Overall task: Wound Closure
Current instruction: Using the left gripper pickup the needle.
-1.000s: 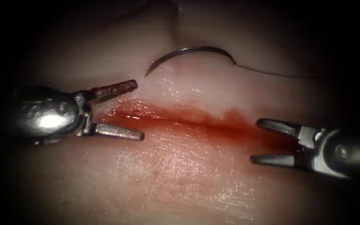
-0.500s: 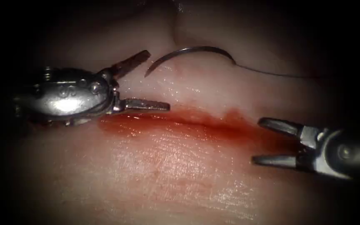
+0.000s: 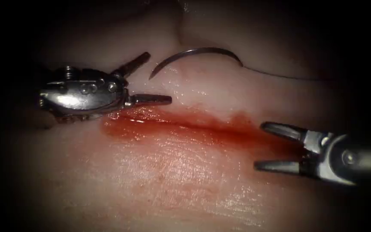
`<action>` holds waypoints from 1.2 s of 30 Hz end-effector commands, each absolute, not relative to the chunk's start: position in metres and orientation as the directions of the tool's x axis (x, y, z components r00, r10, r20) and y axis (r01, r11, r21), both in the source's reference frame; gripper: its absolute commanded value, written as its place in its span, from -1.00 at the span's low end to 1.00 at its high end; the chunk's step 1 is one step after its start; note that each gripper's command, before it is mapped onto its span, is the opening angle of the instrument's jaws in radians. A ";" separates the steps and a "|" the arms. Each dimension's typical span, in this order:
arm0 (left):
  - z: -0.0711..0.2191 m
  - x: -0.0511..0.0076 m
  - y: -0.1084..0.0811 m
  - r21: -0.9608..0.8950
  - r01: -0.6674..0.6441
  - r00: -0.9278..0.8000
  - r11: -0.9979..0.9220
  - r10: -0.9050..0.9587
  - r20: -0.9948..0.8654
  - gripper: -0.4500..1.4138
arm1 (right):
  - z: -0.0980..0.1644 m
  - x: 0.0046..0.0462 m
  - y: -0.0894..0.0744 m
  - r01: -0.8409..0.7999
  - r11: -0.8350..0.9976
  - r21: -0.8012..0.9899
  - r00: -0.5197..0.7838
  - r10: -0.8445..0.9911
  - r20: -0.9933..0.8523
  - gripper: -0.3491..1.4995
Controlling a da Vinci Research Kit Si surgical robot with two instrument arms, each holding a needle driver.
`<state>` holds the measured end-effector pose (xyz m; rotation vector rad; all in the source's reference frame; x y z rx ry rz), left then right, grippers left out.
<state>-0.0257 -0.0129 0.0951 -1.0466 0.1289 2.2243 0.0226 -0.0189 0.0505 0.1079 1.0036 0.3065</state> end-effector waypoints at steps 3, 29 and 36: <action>0.096 -0.0264 -0.013 -0.178 -0.631 -0.452 -0.755 0.545 -0.707 0.36 | 0.051 0.0232 -0.020 -0.199 0.953 0.230 0.501 0.301 -0.811 -0.17; 0.095 -0.0279 -0.013 -0.100 -0.724 -0.459 -0.682 0.585 -0.669 -0.22 | 0.052 0.0242 -0.020 -0.191 0.954 0.230 0.509 0.296 -0.808 -0.17; 0.095 -0.0280 -0.013 -0.090 -0.702 -0.500 -0.706 0.579 -0.644 -1.00 | 0.052 0.0243 -0.020 -0.191 0.954 0.229 0.509 0.296 -0.808 -0.17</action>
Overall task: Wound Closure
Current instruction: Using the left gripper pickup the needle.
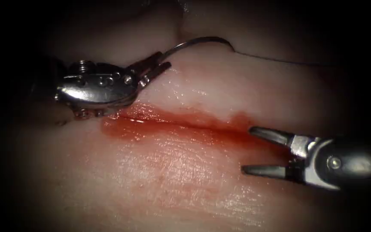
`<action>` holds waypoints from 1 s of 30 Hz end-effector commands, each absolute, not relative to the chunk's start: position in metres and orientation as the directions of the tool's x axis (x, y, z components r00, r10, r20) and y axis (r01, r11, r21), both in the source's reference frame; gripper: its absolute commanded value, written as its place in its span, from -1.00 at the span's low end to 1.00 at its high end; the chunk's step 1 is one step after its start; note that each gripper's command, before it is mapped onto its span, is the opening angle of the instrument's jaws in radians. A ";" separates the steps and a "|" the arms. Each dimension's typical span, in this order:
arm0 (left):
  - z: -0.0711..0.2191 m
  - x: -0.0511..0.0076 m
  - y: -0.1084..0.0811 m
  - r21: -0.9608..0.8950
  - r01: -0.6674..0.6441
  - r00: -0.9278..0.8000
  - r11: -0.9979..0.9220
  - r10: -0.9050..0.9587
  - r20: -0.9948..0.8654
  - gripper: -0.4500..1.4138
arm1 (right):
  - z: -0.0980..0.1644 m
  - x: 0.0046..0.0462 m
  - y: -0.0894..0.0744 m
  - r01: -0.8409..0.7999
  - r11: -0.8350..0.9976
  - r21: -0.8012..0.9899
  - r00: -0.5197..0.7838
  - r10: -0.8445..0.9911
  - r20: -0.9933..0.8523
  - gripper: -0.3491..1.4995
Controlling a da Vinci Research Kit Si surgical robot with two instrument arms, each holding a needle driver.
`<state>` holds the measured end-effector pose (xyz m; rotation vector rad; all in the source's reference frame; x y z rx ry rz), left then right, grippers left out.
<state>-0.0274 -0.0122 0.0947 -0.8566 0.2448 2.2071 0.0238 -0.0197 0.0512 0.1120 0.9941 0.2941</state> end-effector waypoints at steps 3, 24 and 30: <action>0.095 -0.0280 -0.013 -0.117 -0.713 -0.481 -0.691 0.604 -0.636 -1.00 | 0.052 0.0243 -0.020 -0.191 0.954 0.229 0.509 0.296 -0.808 -0.17; 0.082 -0.0294 -0.013 -0.592 -0.600 -0.254 -0.538 0.829 -0.498 -1.00 | 0.052 0.0239 -0.019 -0.267 0.943 0.201 0.499 0.313 -0.808 -0.27; 0.082 -0.0286 -0.013 -0.707 -0.538 -0.170 -0.458 0.881 -0.441 -1.00 | 0.053 0.0238 -0.019 -0.285 0.937 0.202 0.450 0.317 -0.835 -0.37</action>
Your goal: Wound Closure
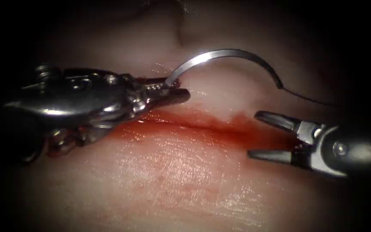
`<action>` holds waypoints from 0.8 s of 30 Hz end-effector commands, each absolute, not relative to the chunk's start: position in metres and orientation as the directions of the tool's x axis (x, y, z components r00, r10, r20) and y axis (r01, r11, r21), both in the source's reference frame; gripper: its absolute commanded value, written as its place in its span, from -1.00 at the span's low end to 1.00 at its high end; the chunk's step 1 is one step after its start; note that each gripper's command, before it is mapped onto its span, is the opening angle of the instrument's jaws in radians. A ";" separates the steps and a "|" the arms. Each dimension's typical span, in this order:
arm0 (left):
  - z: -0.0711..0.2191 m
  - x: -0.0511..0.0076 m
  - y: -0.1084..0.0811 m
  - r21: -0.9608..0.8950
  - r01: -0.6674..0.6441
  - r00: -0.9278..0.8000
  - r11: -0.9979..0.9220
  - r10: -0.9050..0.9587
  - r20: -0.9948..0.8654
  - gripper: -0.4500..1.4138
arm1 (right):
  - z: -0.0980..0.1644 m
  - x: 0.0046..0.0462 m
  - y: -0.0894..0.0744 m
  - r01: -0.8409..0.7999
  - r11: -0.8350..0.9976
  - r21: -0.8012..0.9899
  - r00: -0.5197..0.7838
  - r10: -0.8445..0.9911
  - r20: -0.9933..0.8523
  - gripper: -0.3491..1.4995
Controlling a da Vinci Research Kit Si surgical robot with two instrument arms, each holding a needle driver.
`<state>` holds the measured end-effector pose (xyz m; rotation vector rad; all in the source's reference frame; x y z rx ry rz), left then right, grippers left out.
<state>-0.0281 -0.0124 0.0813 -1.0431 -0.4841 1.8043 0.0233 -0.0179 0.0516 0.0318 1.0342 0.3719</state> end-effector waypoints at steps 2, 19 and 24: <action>0.082 -0.0281 -0.013 -0.742 -0.511 -0.147 -0.434 0.895 -0.422 -1.00 | 0.053 0.0237 -0.019 -0.292 0.936 0.198 0.436 0.315 -0.843 -0.37; 0.083 -0.0267 -0.014 -0.763 -0.510 -0.104 -0.397 0.909 -0.403 -1.00 | 0.049 0.0224 -0.017 -0.344 0.913 0.218 0.393 0.351 -0.850 -0.43; 0.084 -0.0265 -0.014 -0.775 -0.506 -0.082 -0.378 0.916 -0.393 -1.00 | 0.049 0.0224 -0.017 -0.354 0.910 0.216 0.383 0.351 -0.855 -0.41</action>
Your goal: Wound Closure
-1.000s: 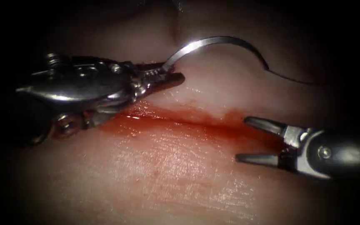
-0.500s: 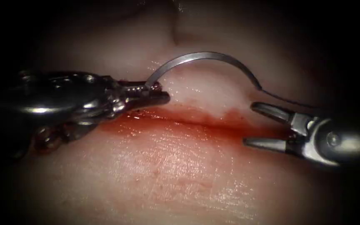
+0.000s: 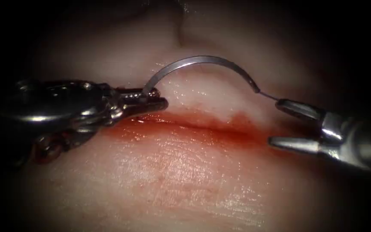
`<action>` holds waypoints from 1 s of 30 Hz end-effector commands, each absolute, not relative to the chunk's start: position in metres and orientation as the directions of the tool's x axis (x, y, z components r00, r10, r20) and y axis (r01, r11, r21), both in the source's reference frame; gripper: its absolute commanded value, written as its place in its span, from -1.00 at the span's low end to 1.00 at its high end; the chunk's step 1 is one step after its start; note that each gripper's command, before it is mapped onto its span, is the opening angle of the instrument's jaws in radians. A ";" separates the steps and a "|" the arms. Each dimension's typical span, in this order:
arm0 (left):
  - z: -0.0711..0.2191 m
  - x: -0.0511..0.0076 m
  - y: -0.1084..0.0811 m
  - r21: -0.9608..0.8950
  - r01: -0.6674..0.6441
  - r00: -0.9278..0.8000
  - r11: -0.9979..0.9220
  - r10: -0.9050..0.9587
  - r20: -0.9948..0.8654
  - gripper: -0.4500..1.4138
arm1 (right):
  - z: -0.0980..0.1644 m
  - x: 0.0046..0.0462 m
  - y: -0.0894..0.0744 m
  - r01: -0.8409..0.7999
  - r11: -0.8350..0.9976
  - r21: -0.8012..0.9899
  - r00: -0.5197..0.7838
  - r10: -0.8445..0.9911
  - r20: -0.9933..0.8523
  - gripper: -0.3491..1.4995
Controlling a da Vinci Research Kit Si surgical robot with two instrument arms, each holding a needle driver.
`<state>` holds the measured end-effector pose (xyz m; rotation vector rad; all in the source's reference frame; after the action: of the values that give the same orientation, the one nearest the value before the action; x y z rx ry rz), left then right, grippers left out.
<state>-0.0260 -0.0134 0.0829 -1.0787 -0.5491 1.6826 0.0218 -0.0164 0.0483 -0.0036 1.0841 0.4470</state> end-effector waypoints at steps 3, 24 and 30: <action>0.084 -0.0265 -0.014 -0.775 -0.506 -0.083 -0.380 0.915 -0.395 -1.00 | 0.048 0.0227 -0.017 -0.365 0.905 0.218 0.374 0.357 -0.856 -0.41; 0.083 -0.0271 -0.015 -0.776 -0.502 -0.085 -0.383 0.914 -0.396 -1.00 | 0.052 0.0271 -0.015 -0.446 0.879 0.171 0.476 0.394 -0.787 -0.21; 0.083 -0.0273 -0.016 -0.778 -0.503 -0.082 -0.377 0.917 -0.391 -1.00 | 0.052 0.0272 -0.015 -0.454 0.877 0.159 0.516 0.405 -0.755 -0.41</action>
<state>-0.0268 -0.0149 0.0821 -1.0835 -0.5525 1.6842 0.0266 -0.0144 0.0521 -0.0633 0.8791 0.5181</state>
